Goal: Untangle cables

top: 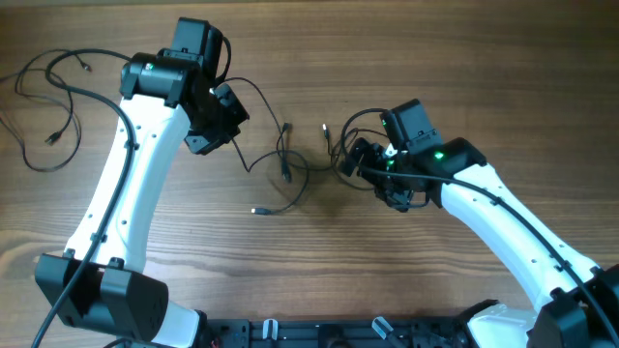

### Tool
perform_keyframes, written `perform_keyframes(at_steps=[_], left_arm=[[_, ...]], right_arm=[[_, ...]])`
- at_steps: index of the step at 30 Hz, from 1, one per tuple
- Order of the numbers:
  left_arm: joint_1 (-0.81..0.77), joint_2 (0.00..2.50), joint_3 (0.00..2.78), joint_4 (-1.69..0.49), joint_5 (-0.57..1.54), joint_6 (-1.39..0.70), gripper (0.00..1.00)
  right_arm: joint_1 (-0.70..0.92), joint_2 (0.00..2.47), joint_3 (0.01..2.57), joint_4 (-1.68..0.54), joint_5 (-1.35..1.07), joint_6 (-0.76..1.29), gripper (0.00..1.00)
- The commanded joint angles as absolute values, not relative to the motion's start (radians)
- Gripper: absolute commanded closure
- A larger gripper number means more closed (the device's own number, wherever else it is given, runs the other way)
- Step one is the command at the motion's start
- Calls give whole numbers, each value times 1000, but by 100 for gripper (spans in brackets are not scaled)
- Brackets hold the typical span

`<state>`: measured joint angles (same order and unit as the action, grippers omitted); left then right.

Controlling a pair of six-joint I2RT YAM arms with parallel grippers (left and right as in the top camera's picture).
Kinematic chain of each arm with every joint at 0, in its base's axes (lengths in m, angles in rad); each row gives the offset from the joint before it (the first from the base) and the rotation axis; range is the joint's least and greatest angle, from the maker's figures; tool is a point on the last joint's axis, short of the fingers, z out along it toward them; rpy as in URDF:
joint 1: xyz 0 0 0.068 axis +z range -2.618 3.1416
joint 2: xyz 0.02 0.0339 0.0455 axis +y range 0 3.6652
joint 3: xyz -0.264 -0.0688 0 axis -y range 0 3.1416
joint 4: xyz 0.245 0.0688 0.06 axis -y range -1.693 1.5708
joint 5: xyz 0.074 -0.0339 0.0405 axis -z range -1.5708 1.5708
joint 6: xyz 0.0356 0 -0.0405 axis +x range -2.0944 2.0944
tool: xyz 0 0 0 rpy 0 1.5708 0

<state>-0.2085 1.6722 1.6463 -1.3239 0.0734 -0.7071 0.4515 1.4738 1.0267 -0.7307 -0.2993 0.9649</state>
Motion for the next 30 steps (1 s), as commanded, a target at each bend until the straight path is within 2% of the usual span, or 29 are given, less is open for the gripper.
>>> perform_keyframes(at_steps=[1,14,30], left_arm=[[-205,1681,1640,-1333,81,-683,96],[-306,1672,1634,-1418,43,-633,96],[-306,1672,1634,-1371,14,-636,96]], right_arm=[[458,1491,1020,-721,-243,972,0],[458,1491,1020,-719,-232,969,0],[458,1491,1020,-717,-202,972,0]])
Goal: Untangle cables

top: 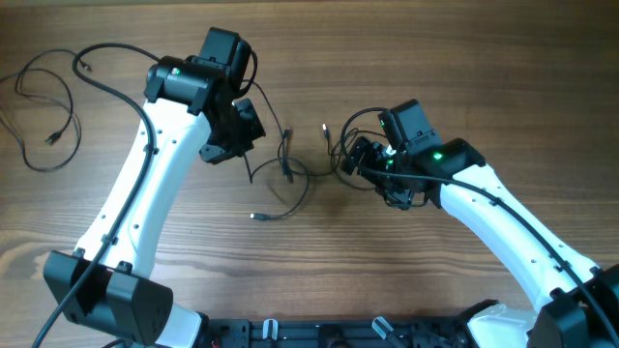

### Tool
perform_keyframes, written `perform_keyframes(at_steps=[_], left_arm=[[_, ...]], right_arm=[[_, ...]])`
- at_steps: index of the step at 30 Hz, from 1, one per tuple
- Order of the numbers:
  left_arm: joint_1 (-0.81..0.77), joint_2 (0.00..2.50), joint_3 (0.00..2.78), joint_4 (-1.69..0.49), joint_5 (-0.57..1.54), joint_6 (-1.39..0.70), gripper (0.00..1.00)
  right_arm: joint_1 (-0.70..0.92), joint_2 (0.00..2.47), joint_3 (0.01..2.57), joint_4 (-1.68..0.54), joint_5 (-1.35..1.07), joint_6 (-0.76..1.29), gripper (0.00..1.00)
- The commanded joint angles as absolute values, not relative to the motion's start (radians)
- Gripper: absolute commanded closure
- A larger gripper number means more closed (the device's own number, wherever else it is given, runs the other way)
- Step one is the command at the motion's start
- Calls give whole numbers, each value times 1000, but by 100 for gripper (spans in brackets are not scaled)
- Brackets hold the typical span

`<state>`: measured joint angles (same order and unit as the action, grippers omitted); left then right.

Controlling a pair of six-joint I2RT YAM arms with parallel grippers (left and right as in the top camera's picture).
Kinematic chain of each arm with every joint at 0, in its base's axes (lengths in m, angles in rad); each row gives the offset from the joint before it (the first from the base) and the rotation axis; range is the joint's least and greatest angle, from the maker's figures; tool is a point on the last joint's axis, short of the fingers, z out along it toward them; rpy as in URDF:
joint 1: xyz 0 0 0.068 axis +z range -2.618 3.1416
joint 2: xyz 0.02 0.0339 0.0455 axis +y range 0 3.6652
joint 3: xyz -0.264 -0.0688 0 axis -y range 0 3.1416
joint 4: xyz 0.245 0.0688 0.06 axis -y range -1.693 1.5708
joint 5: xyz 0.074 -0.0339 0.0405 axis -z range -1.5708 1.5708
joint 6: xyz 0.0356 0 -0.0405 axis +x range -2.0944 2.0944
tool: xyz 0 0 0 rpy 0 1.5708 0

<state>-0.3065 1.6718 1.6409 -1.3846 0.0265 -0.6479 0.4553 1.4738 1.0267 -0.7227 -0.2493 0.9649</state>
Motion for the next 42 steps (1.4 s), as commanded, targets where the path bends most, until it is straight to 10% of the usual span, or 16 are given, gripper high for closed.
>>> perform_keyframes(at_steps=[1,42], left_arm=[[-306,1672,1634,-1364,14,-636,96],[-356,1657,1582,-1132,104,-467,96]], right_arm=[[458,1491,1020,-713,-197,972,0],[458,1517,1020,-643,-120,1012,0]])
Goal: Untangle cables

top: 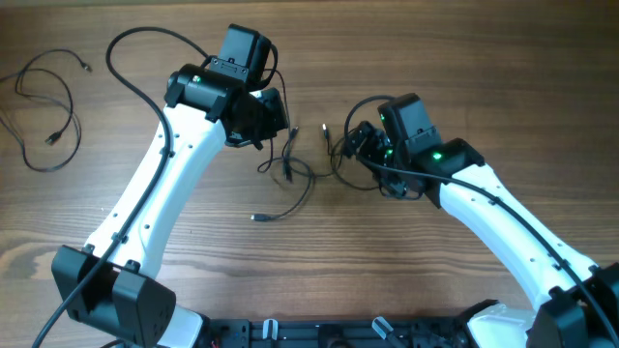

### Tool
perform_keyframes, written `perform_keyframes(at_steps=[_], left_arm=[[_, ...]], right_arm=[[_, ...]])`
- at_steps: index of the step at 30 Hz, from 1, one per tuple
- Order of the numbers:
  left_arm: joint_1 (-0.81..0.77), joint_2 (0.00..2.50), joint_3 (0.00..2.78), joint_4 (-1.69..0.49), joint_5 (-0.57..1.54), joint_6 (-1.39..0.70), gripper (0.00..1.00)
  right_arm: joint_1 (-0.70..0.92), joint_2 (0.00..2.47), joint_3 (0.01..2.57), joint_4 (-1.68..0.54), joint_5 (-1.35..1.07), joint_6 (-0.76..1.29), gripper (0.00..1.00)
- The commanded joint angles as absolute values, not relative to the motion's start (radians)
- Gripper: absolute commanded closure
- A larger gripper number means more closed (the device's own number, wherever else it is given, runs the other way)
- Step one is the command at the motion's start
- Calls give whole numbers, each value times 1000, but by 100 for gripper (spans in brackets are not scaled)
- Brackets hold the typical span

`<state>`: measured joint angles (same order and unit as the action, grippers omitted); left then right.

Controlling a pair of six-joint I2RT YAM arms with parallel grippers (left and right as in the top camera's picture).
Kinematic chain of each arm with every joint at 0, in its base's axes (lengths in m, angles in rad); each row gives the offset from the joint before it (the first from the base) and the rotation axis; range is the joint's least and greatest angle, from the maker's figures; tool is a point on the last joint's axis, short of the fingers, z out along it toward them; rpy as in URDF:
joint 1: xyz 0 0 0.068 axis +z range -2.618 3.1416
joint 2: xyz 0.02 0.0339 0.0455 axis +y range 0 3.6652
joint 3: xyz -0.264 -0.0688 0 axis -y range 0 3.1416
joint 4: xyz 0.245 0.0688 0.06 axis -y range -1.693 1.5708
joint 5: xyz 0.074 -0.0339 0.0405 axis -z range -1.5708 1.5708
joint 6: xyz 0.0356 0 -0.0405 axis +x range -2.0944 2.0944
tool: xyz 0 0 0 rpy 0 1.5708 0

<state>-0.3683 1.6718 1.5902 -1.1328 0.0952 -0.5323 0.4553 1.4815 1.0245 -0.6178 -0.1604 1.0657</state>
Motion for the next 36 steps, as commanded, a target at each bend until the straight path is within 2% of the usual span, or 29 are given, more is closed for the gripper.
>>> perform_keyframes(at_steps=[1,7,9,14,16,18,19,21,22,25,28,32,36], left_arm=[[-353,1652,1582,-1132,105,-467,96],[-348,1635,1582,-1140,104,-465,96],[-348,1620,1582,-1132,104,-448,96],[-348,1610,1582,-1137,104,-448,96],[-348,1610,1582,-1144,104,-448,96],[-348,1610,1582,-1148,104,-448,96],[-348,1610,1582,-1150,104,-448,96],[-348,1610,1582,-1154,104,-448,96],[-348,1609,1582,-1156,103,-448,96],[-336,1602,1582,-1167,59,-448,96],[-275,1571,1582,-1170,-33,-449,96],[-118,1499,1582,-1151,-43,-452,96],[25,1449,1582,-1131,-42,-452,96]], right_arm=[[458,1527,1020,-657,-120,985,0],[458,1599,1020,-650,-211,882,0],[458,1637,1020,-598,-225,813,0],[461,1722,1020,-437,-185,796,0],[462,1766,1020,-382,-179,817,7],[462,1813,1020,-300,-180,820,21],[462,1845,1020,-222,-180,819,45],[459,1859,1020,-161,-174,810,71],[457,1859,1021,-150,-162,809,93],[413,1829,1031,-173,-113,724,96],[304,1747,1050,-353,23,669,96],[75,1582,1059,-590,284,653,96],[-167,1462,1058,-669,280,603,96]])
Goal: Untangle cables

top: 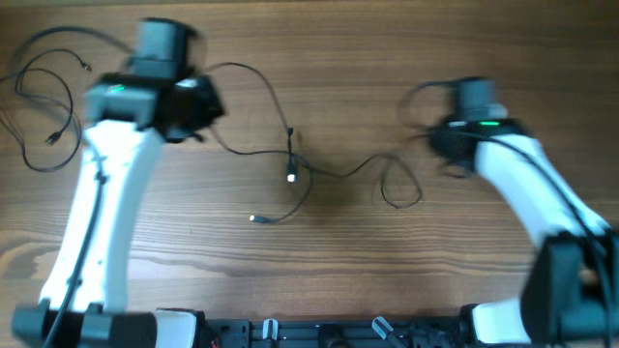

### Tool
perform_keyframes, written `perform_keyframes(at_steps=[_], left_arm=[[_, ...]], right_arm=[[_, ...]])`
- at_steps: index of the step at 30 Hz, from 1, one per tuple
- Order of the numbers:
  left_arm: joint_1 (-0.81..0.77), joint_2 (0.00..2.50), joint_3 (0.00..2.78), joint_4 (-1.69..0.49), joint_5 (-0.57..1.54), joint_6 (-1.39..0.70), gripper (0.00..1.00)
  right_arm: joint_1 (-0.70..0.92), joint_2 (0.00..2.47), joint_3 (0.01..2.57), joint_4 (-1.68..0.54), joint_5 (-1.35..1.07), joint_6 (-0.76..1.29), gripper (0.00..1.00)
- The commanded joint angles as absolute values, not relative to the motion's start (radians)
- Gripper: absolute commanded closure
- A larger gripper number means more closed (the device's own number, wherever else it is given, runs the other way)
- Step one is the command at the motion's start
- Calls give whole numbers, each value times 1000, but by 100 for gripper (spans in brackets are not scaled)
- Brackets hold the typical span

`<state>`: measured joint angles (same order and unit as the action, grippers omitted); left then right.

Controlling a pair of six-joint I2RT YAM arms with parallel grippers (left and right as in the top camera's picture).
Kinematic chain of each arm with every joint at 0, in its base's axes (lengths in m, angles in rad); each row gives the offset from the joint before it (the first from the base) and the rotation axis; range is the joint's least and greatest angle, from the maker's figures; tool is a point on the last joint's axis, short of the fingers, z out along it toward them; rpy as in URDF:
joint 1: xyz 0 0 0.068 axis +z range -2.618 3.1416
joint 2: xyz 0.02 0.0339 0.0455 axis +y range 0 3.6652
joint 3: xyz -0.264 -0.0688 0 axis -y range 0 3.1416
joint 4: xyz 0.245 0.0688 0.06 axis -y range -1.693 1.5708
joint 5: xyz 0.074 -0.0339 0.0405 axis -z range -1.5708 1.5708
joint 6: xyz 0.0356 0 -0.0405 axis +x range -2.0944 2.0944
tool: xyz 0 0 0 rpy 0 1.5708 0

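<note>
The overhead view is motion-blurred. Thin black cables [338, 174] lie strung across the middle of the table. One strand runs from my left gripper [198, 121] at the upper left to a hanging plug [291, 178]. Another runs right through a small loop [401, 195] up to my right gripper [443, 153]. Each gripper seems shut on its end of the cables, though the fingers are blurred. A loose connector end [254, 218] lies nearer the front.
A separate bundle of thin black cable [39, 106] lies at the far left edge of the wooden table [319, 271]. The arm bases stand at the front edge.
Both grippers have moved apart: the left from the centre to the upper left, the right further right. The knot of cable between them is now spread into a long line with one small loop.
The right gripper stayed on a bunch of cable right of centre while the left gripper stood further left. At each later moment the left gripper was closer, ending at the cable's plug end near the centre. Now both are far apart and the cables are stretched out.
</note>
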<state>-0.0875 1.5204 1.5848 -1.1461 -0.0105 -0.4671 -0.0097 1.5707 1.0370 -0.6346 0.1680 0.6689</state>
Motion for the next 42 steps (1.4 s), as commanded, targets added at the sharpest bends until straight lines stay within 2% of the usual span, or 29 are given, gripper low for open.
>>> perform_keyframes(at_steps=[1,5,9,10,12,13,19,24,26,28,33,37,39,40,41,42], left_arm=[[67,1437,1582,-1124,-36,-452,96],[173,1419,1582,-1102,26,-453,96],[231,1419,1582,-1069,140,-456,96],[234,1419,1582,-1055,192,-456,96],[230,1419,1582,-1030,281,-456,96],[222,1420,1582,-1018,326,-455,96],[141,1420,1582,-1006,363,-455,96],[68,1420,1582,-1003,363,-456,96],[46,1419,1582,-999,363,-456,96],[35,1419,1582,-994,379,-456,96],[35,1415,1582,-975,464,-456,96],[35,1413,1582,-972,464,-456,96],[35,1414,1582,-977,464,-456,96],[35,1414,1582,-979,464,-456,96],[35,1414,1582,-981,464,-456,96],[35,1414,1582,-981,464,-456,96]], right_arm=[[-235,1444,1058,-675,238,594,96],[-389,1442,1053,-675,37,571,96],[-408,1464,1032,-673,-62,522,95],[-400,1470,1030,-675,-114,480,85],[-371,1485,1023,-675,-226,411,18],[-350,1492,1022,-680,-268,407,0],[-175,1498,1022,-675,-542,442,0],[44,1510,1021,-598,-514,699,1],[165,1532,1021,-544,-440,854,1],[257,1560,1021,-482,-388,926,1],[438,1671,1021,-302,-271,860,1],[517,1779,1021,-197,-296,863,1],[541,1830,1021,-85,-352,864,21],[546,1845,1022,-45,-385,864,39],[548,1855,1022,-17,-411,864,62],[549,1857,1022,-7,-418,863,74]])
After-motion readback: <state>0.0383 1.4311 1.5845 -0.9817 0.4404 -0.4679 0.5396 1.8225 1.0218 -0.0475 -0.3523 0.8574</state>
